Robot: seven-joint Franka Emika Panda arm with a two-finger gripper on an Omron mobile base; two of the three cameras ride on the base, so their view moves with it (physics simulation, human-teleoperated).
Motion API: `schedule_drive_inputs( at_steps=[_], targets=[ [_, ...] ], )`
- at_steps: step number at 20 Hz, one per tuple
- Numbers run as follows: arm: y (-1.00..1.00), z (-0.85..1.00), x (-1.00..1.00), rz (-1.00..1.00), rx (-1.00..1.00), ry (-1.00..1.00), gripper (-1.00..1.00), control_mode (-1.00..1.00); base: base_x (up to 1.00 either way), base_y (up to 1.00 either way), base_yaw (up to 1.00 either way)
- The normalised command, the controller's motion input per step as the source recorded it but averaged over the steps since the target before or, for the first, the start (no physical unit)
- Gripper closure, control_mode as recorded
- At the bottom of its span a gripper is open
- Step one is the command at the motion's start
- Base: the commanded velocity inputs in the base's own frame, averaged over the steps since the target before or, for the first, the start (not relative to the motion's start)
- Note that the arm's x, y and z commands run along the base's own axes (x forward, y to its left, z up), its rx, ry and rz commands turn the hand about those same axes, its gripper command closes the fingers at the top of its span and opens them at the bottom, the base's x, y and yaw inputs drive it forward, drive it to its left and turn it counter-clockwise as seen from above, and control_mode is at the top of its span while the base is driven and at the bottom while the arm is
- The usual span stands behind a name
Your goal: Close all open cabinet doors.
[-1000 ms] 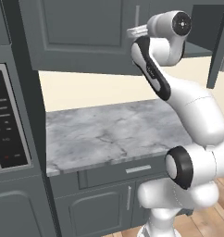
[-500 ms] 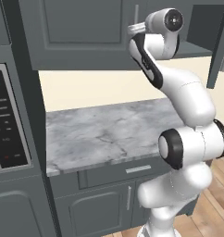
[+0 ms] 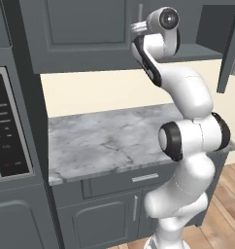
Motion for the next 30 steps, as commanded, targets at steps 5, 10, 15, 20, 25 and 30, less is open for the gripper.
schedule_drive_inputs(
  at_steps=[5, 10, 15, 20, 25, 30],
  targets=[
    [0.0, 0.0, 0.34, -0.04, 0.0, 0.0, -1.0, -1.0, 0.0, 0.0, 0.0],
    [0.0, 0.0, 0.48, -0.02, 0.0, 0.0, -1.0, -1.0, 0.0, 0.0, 0.0],
    [0.0, 0.0, 0.48, -0.01, 0.0, 0.0, -1.0, -1.0, 0.0, 0.0, 0.0],
    [0.0, 0.0, 0.46, 0.0, 0.0, 0.0, -1.0, -1.0, 0.0, 0.0, 0.0],
    [0.0, -0.17, 0.44, 0.0, 0.0, 0.0, -1.0, -1.0, 0.0, 0.0, 0.0],
    [0.0, -0.03, -0.12, 0.0, 0.0, -0.03, -1.0, -1.0, 0.0, 0.0, 0.0]
  ],
)
